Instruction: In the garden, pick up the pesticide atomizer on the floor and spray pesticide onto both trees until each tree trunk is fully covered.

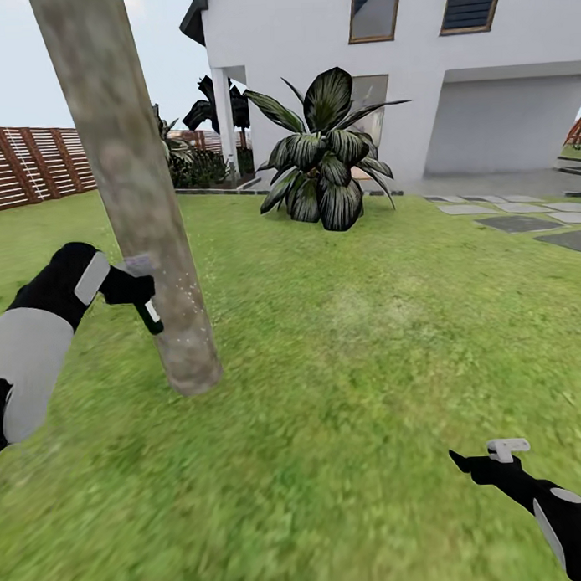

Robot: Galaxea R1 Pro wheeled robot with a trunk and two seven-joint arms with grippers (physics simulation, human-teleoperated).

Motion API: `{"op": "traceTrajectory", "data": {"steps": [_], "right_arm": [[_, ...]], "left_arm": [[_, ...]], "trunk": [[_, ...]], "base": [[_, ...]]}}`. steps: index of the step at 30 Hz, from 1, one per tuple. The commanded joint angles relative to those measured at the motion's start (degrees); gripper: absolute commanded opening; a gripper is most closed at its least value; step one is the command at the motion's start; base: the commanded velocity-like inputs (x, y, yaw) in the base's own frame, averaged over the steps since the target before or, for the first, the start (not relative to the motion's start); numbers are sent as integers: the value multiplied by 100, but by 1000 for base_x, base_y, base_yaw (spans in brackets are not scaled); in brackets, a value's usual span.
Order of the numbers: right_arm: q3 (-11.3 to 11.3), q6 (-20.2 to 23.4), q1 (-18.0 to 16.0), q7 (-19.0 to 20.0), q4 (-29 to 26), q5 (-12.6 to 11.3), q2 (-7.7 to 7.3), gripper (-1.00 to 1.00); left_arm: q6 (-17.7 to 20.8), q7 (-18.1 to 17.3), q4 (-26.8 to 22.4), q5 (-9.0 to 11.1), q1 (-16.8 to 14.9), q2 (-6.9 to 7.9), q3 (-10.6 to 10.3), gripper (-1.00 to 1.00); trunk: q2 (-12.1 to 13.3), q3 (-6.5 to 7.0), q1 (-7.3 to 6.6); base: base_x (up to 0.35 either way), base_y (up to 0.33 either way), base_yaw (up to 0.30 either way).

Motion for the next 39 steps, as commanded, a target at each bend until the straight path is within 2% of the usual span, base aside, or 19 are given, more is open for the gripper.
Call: {"op": "traceTrajectory", "data": {"steps": [1,3,5,9,11,15,17,19,21,24,27,29,31,37,39], "right_arm": [[-36,26,-4,50,-11,51,6,100],[-37,26,-4,53,-11,51,5,100],[-37,26,-4,53,-11,51,5,100],[-35,26,-4,53,-11,51,5,100],[-30,26,-4,53,-11,51,6,100],[-28,26,-4,53,-11,51,6,100],[-28,26,-4,53,-11,51,5,100],[-30,26,-4,53,-11,51,6,100],[-34,26,-4,53,-11,51,5,100],[-36,26,-4,53,-11,51,5,100],[-35,26,-4,53,-11,51,5,100],[-30,26,-4,53,-11,51,5,100],[-30,26,-4,53,-11,51,6,100],[-36,26,-4,53,-11,51,5,100],[-36,26,-4,53,-11,51,5,100]], "left_arm": [[18,7,1,24,-44,6,-42,-100],[12,13,21,23,32,11,-50,-100],[-3,11,83,31,321,1,-62,-100],[-55,7,107,66,1147,-53,-66,-100],[-62,19,62,30,1332,-59,-64,-100],[-52,37,19,-14,1335,-58,-75,-100],[-33,46,-39,-23,1104,-54,-75,-100],[-24,205,-70,-76,711,-63,-82,-100],[-21,424,-78,-128,605,-76,-83,-100],[-62,554,-16,-138,718,-66,-65,-100],[-114,560,-50,-88,1224,-65,-58,-100],[-361,557,-16,-72,1496,-77,-58,-100],[-489,523,-48,-67,1627,-79,-47,-100],[-438,533,-113,-128,1576,-52,-62,-100],[-262,548,-123,-140,1320,-31,-65,-100]], "trunk": [[-2,-6,0],[-2,-6,0],[-2,-6,0],[-2,-6,0],[-2,-6,0],[-2,-6,0],[-2,-6,0],[-2,-6,0],[-2,-6,0],[-2,-6,0],[-2,-6,0],[-2,-6,0],[-2,-6,0],[-2,-6,0],[-2,-6,0]], "base": [[0,0,0],[0,0,0],[0,0,0],[0,0,0],[0,0,0],[0,0,0],[0,0,0],[0,0,0],[0,0,0],[0,0,0],[0,0,0],[0,0,0],[0,0,0],[112,0,0],[151,0,0]]}}
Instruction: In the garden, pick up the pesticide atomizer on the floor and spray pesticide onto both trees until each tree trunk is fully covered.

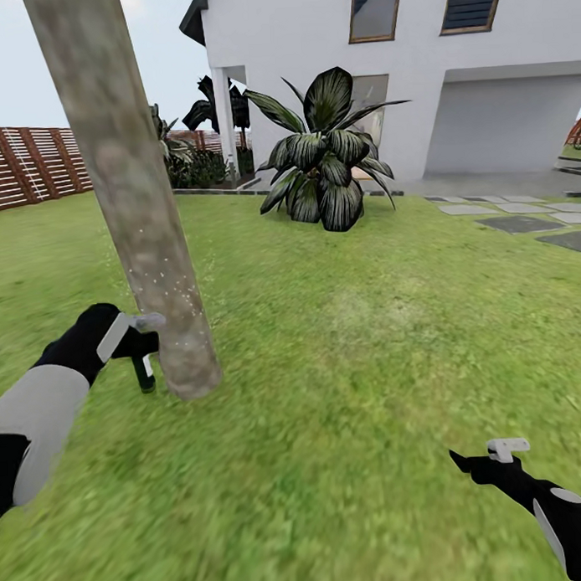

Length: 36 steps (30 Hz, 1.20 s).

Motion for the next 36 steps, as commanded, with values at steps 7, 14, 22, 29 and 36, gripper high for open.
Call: {"op": "traceTrajectory", "data": {"steps": [7,14,22,29,36], "right_arm": [[-36,26,-4,48,-11,51,6,100],[-37,26,-4,48,-11,51,6,100],[-28,26,-4,48,-11,51,6,100],[-34,26,-4,48,-11,51,6,100],[-30,26,-4,48,-11,51,6,100]], "left_arm": [[203,57,6,-304,-745,53,-59,-100],[90,5,96,-282,82,10,-30,-100],[-424,-1,104,-258,849,-2,-2,-100],[-183,20,-62,-291,272,67,-2,-100],[181,35,-98,-342,-490,202,-13,-100]], "trunk": [[-2,-7,1],[-2,-7,1],[-2,-7,1],[-2,-7,1],[-2,-7,1]], "base": [[15,0,0],[0,0,0],[85,0,0],[28,0,0],[0,0,0]]}}
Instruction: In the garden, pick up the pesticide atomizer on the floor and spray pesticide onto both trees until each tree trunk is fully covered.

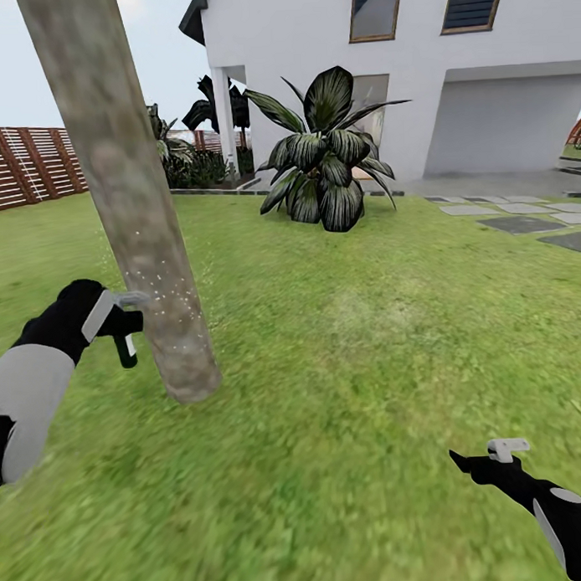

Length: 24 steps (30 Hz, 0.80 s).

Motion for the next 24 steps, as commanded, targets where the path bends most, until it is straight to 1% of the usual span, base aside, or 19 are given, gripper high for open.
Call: {"op": "traceTrajectory", "data": {"steps": [1,2,3,4,5,8,10,12,14,15,17,19,20,21,22,23,24], "right_arm": [[-38,26,-4,48,-11,50,6,100],[-39,26,-4,48,-11,50,6,100],[-39,26,-4,48,-11,50,6,100],[-36,26,-4,48,-11,50,6,100],[-37,26,-4,48,-11,50,6,100],[-35,26,-4,48,-11,50,6,100],[-34,26,-4,48,-11,50,6,100],[-35,26,-4,48,-11,50,6,100],[-39,26,-4,48,-11,50,6,100],[-39,26,-4,48,-11,50,6,100],[-41,26,-4,48,-11,50,6,100],[-42,26,-4,48,-11,50,6,100],[-42,26,-4,48,-11,50,6,100],[-42,26,-4,48,-11,50,6,100],[-42,26,-4,48,-11,50,6,100],[-42,26,-4,48,-11,50,6,100],[-42,26,-4,48,-11,50,6,100]], "left_arm": [[8,62,7,56,27,7,-43,-100],[-1,70,37,55,79,10,-42,-100],[-37,83,62,67,276,14,-38,-100],[-207,89,69,95,516,13,-35,-100],[-329,92,74,102,627,11,-34,-100],[-872,95,82,118,1167,-6,-30,-100],[-930,91,82,122,1298,-6,-24,-100],[-940,78,78,123,1333,-1,37,-100],[-939,80,69,114,1308,13,363,-100],[-927,89,67,98,1277,19,442,-100],[-902,91,26,81,1206,41,501,-100],[-793,84,3,62,837,92,520,-100],[-649,85,0,56,669,102,520,-100],[-484,88,-9,50,521,107,521,-100],[-393,88,-14,48,431,109,521,-100],[-278,89,-19,46,246,111,521,-100],[-231,89,-21,42,132,112,521,-100]], "trunk": [[-2,-5,-1],[-2,-5,-1],[-2,-5,-1],[-2,-5,-1],[-2,-5,-1],[-2,-5,-1],[-2,-5,-1],[-2,-5,-1],[-2,-5,-1],[-2,-5,-1],[-2,-5,-1],[-2,-5,-1],[-2,-5,-1],[-2,-5,-1],[-2,-5,-1],[-2,-5,-1],[-2,-5,-1]], "base": [[0,0,0],[0,0,0],[0,0,0],[0,0,0],[0,0,0],[0,0,0],[0,0,0],[0,0,0],[0,0,0],[0,0,0],[0,0,0],[0,0,0],[0,0,0],[0,0,0],[0,0,0],[0,0,0],[0,0,0]]}}
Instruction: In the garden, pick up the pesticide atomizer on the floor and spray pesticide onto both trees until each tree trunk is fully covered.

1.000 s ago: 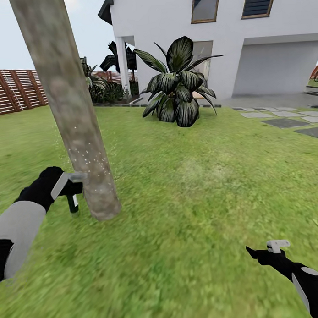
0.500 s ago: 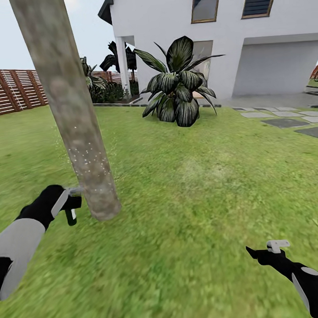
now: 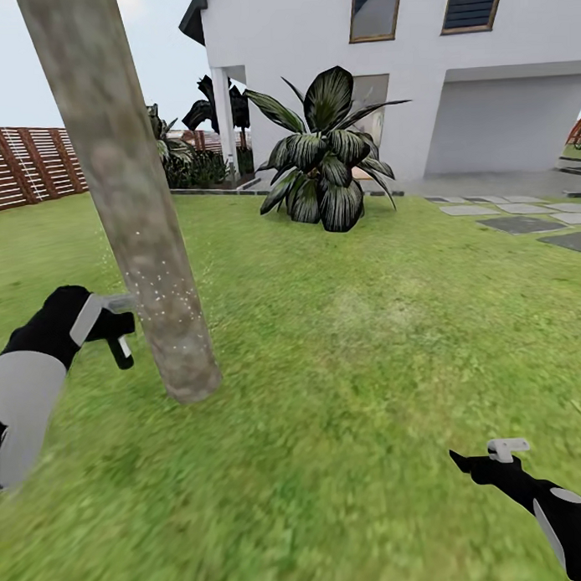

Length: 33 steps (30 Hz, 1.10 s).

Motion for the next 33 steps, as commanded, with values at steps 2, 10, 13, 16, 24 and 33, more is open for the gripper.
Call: {"op": "traceTrajectory", "data": {"steps": [2,10,13,16,24,33], "right_arm": [[-36,27,-4,48,-11,51,6,100],[-36,28,-4,48,-11,51,6,100],[-36,27,-4,48,-11,51,6,100],[-36,26,-4,49,-11,51,6,100],[-36,26,-4,49,-20,51,6,100],[-36,26,-4,48,-15,51,6,100]], "left_arm": [[114,57,-6,54,-128,3,-56,-100],[-300,-9,83,132,729,-55,-76,-100],[-494,-21,89,146,1106,-152,-72,-100],[-697,-22,87,141,1268,-224,-56,-100],[-738,-16,45,133,1292,-313,-59,-100],[-750,3,24,79,1456,-361,-67,-100]], "trunk": [[-2,-6,0],[-2,-6,0],[-2,-6,0],[-2,-6,0],[-2,-6,0],[-2,-6,0]], "base": [[0,0,0],[0,0,0],[0,0,0],[0,0,0],[0,0,0],[162,-134,27]]}}
